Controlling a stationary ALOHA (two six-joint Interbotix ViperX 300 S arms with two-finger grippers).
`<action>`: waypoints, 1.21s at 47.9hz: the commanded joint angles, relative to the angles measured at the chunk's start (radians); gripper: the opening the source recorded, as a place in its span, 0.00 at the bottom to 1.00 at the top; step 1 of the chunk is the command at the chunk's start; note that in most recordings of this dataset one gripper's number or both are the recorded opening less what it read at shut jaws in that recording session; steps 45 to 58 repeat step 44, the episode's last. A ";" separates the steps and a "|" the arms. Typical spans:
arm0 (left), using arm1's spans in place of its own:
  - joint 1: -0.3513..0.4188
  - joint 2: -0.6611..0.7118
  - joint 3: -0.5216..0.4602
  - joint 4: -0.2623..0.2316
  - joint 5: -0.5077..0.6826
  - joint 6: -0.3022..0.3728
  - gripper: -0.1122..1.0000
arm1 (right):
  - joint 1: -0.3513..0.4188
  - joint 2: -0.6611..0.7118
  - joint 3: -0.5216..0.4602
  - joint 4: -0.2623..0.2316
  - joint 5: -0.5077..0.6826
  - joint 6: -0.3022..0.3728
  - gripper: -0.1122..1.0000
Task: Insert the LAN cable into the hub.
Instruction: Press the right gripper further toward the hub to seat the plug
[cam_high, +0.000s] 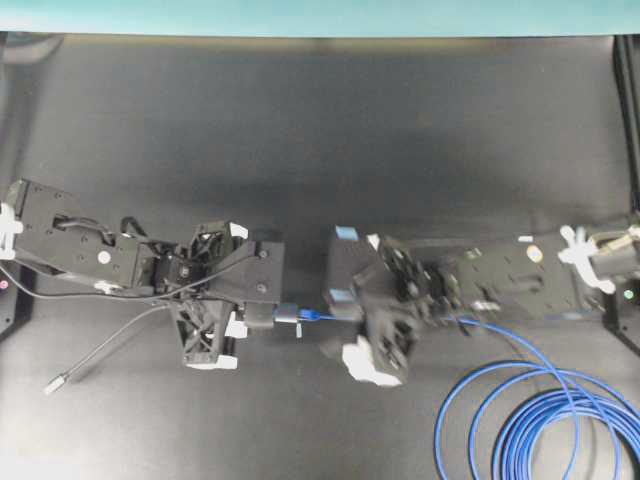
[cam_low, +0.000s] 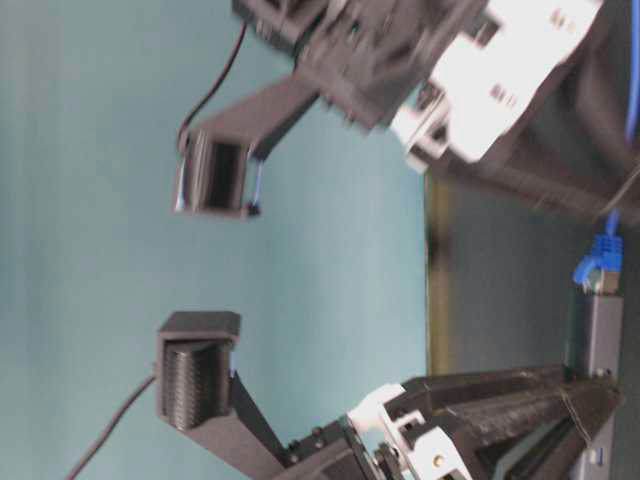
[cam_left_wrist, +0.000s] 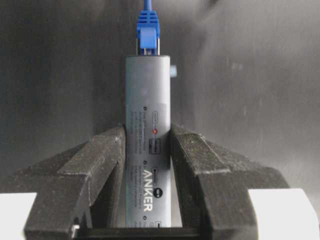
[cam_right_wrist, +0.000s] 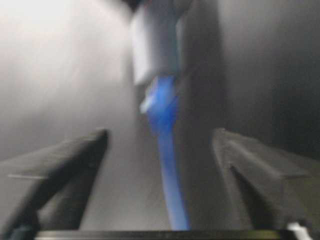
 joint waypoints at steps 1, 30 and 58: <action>0.009 -0.009 0.000 0.003 -0.009 0.000 0.35 | 0.015 -0.037 0.023 0.006 -0.009 0.015 0.86; 0.035 0.052 0.029 0.003 -0.084 -0.025 0.36 | -0.003 -0.187 0.173 0.011 -0.233 0.046 0.86; 0.061 0.060 0.031 0.003 -0.092 -0.026 0.75 | -0.006 -0.250 0.221 0.014 -0.249 0.049 0.85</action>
